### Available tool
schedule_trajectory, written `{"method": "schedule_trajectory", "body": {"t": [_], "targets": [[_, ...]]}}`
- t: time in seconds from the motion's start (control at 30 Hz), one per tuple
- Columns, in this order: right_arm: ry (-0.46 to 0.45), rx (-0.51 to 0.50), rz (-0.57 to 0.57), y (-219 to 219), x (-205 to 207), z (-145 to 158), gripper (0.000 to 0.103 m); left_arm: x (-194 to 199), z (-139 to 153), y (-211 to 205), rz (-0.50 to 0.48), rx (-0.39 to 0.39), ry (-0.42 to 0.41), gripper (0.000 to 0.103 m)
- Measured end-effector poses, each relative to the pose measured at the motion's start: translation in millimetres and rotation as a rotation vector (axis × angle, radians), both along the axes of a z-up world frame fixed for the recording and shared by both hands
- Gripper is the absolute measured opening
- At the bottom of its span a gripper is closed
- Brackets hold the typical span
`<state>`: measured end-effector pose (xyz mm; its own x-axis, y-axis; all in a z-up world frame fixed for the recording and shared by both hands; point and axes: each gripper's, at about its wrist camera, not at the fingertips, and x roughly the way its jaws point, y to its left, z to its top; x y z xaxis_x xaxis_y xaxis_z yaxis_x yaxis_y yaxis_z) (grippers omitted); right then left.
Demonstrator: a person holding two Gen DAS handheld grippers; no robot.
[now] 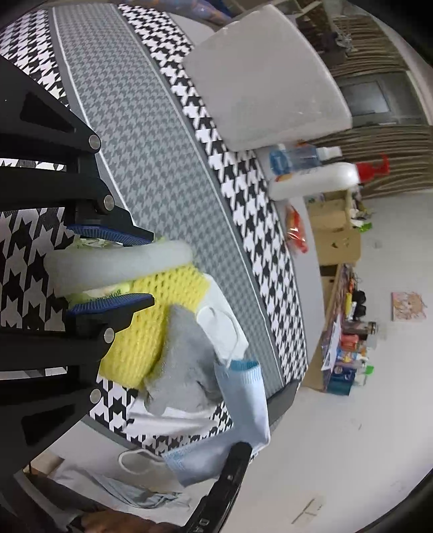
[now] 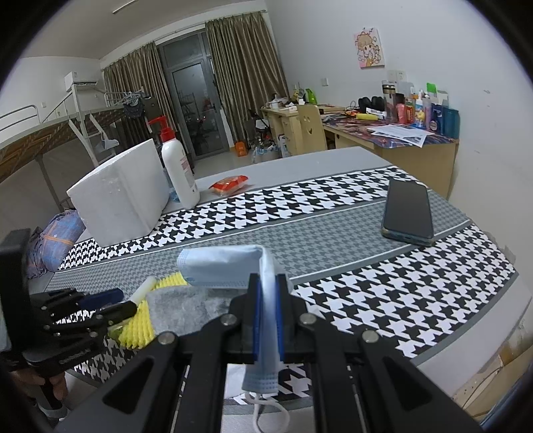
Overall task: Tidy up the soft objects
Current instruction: 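Lift the white foam tube with the left tool while the right tool lifts the blue mask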
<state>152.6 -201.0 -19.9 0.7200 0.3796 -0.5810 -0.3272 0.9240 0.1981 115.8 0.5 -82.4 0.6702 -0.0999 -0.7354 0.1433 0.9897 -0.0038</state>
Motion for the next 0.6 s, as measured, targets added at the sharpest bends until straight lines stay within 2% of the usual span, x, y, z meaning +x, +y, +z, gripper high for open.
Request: {"method": "schedule_trajectory", "body": {"t": [0.2,0.27,0.4,0.6], "targets": [[0.002,-0.003,0.007,1,0,0,0.011,1,-6,6,0.002,-0.05,0.048,0.032],[-0.001,-0.002,0.012,2,-1,0,0.011,2,-8,10,0.004,-0.081,0.059,0.024],[-0.006,-0.006,0.015,4,-3,2,0.011,-2,-5,14,0.01,-0.101,0.054,0.021],[-0.02,-0.01,0.017,7,-4,7,0.011,-14,14,15,-0.003,-0.111,-0.007,0.021]]}}
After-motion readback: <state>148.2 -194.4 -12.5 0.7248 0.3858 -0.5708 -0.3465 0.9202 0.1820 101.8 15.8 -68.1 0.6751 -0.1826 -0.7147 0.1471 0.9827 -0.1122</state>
